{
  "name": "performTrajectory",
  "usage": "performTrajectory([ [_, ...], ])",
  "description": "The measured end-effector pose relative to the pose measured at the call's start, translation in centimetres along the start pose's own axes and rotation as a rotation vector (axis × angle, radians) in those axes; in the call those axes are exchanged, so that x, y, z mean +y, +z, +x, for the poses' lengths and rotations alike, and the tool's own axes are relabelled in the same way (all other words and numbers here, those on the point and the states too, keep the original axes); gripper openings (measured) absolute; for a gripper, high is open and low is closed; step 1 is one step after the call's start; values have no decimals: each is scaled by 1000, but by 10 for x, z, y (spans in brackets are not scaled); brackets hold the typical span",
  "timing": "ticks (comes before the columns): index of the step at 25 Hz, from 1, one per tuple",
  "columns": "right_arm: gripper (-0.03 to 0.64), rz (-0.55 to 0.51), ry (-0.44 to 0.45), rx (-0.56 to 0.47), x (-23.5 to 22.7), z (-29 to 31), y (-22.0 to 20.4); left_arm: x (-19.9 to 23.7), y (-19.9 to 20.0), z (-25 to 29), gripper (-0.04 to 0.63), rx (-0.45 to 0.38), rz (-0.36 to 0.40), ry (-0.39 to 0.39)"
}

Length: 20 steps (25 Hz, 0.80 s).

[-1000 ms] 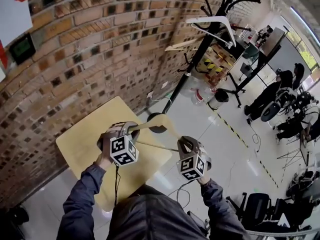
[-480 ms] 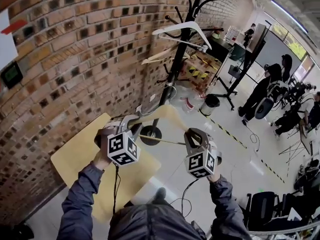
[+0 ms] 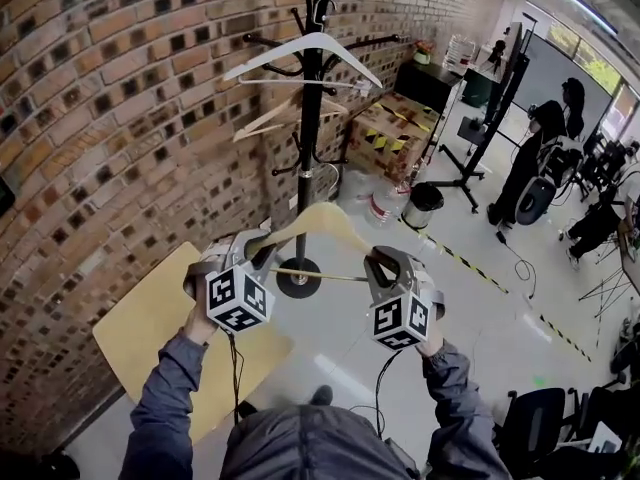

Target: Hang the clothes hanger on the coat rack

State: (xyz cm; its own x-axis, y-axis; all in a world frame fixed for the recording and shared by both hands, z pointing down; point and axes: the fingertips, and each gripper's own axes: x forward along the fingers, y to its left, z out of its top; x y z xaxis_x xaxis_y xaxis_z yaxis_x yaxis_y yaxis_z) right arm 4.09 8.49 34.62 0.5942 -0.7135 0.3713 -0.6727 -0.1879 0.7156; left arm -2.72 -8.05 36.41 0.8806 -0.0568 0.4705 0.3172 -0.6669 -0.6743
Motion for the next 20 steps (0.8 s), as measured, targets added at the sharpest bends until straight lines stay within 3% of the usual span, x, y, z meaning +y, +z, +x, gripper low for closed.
performTrajectory([
  [7, 87, -2, 13, -16, -37, 15, -65, -21, 43, 54, 86, 35, -9, 10],
  [20, 87, -16, 84, -8, -68, 106, -139, -27, 40, 166, 86, 100, -86, -8],
])
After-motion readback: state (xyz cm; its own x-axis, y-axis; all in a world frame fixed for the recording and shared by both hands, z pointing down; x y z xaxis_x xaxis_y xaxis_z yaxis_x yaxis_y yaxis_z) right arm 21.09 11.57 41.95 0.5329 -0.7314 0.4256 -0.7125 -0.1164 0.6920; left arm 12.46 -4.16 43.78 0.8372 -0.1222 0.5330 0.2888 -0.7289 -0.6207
